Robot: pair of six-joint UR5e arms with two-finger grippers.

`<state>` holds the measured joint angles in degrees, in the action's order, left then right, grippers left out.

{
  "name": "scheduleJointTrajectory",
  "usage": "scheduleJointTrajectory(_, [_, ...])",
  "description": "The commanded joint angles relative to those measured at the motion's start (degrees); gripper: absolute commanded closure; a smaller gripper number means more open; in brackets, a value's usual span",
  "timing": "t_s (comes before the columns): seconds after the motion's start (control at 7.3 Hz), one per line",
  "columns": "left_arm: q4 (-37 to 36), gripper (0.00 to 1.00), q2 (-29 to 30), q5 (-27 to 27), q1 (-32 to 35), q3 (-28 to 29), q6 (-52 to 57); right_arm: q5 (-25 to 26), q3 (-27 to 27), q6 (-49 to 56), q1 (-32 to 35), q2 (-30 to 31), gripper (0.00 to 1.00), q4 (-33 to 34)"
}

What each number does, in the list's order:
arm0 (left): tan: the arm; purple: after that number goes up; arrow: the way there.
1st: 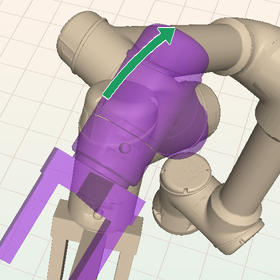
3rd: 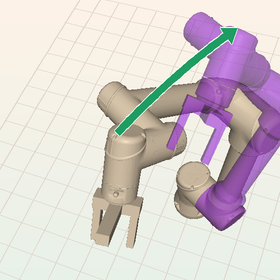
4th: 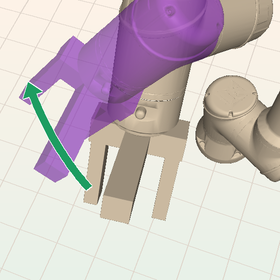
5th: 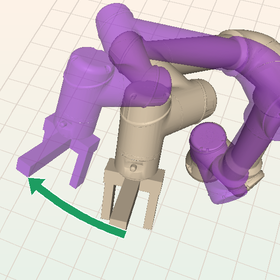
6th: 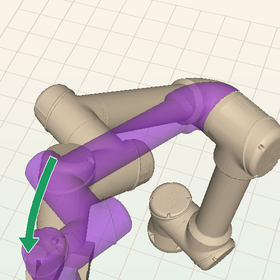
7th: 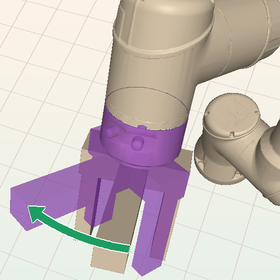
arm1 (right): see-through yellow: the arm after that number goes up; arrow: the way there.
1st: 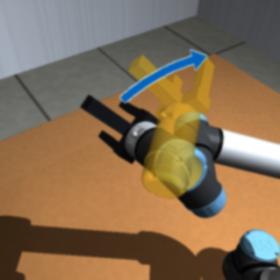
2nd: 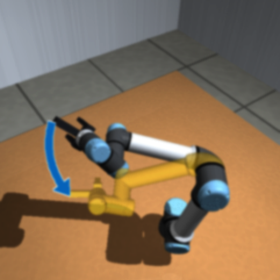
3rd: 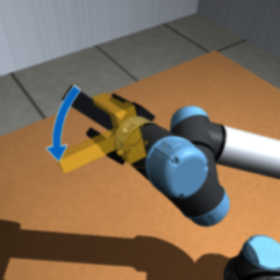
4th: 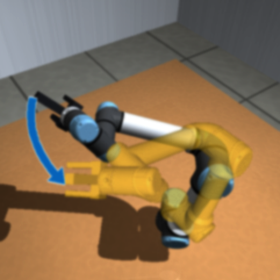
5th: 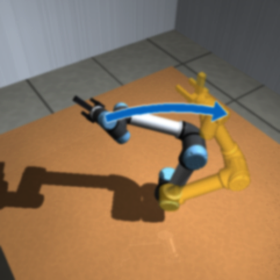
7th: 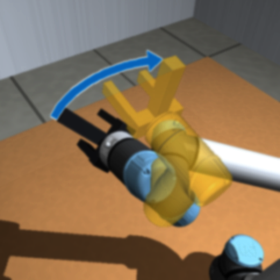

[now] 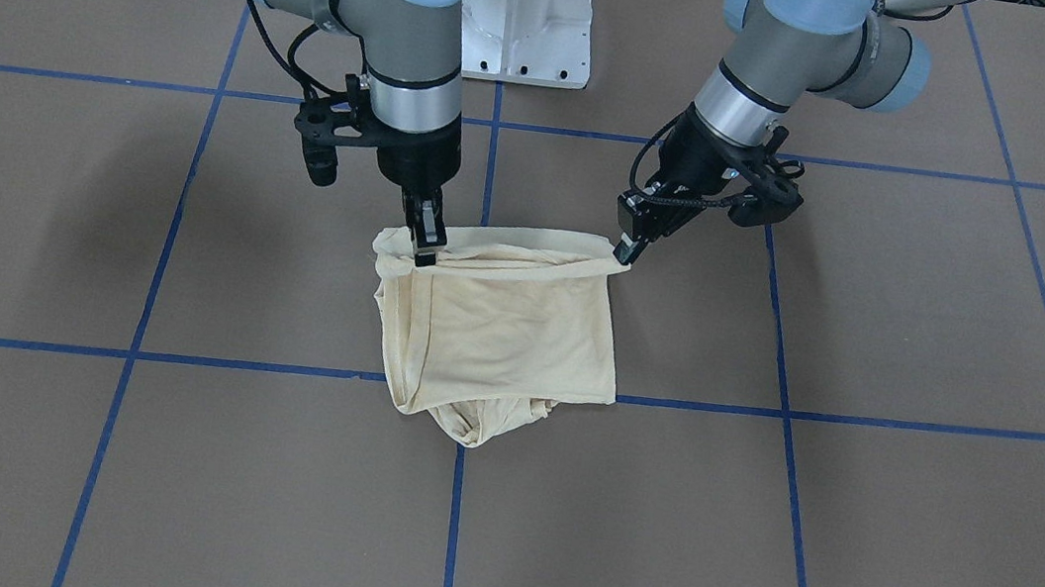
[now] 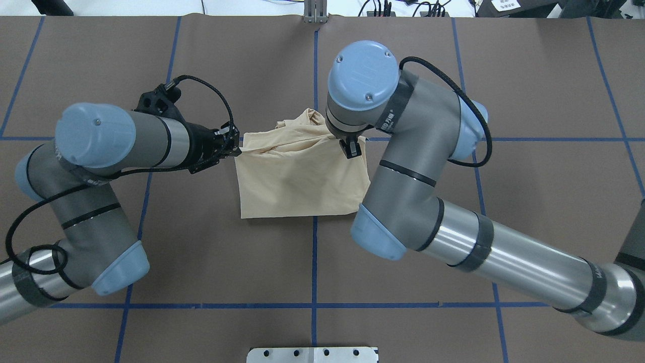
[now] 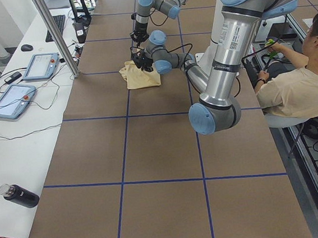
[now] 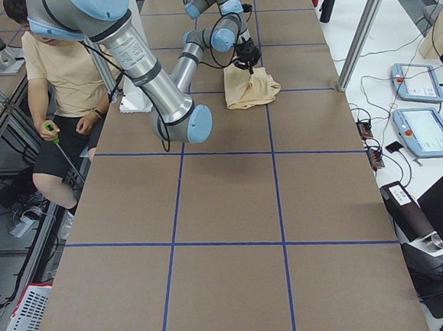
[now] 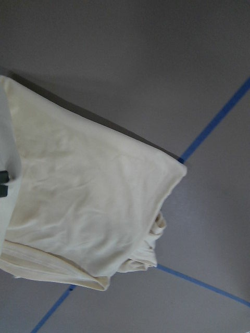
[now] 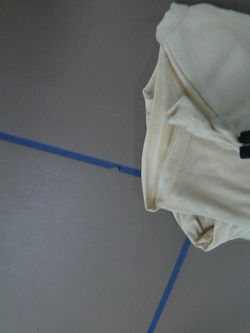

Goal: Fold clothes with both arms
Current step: 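Fold the near half of the shirt over the far half with both grippers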

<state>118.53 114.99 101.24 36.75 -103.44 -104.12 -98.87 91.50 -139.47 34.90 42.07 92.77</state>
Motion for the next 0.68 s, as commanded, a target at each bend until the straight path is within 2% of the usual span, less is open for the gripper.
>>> scheduleJointTrajectory(0.0, [0.9,1.0,3.7,0.1,3.5,7.0,3.4,-0.3,-15.4,2.9,2.5,-3.6,1.0,-13.0])
scheduleJointTrajectory(0.14, [5.0,1.0,5.1,0.1,4.1,12.5,4.4,-1.4,-19.1,6.0,4.0,-5.5,1.0,-13.5])
scheduleJointTrajectory(0.27, [10.2,1.0,8.0,-0.2,4.4,20.4,4.4,-1.8,-24.1,7.7,4.1,-7.3,1.0,-16.4])
scheduleJointTrajectory(0.41, [13.9,1.0,9.4,-0.3,5.8,25.7,5.9,-1.9,-28.6,9.2,4.8,-8.7,0.15,-20.0])
scheduleJointTrajectory(0.55, [14.9,0.01,9.8,-0.3,7.4,28.1,11.1,-1.9,-33.4,14.1,5.5,-11.0,0.0,-21.5])
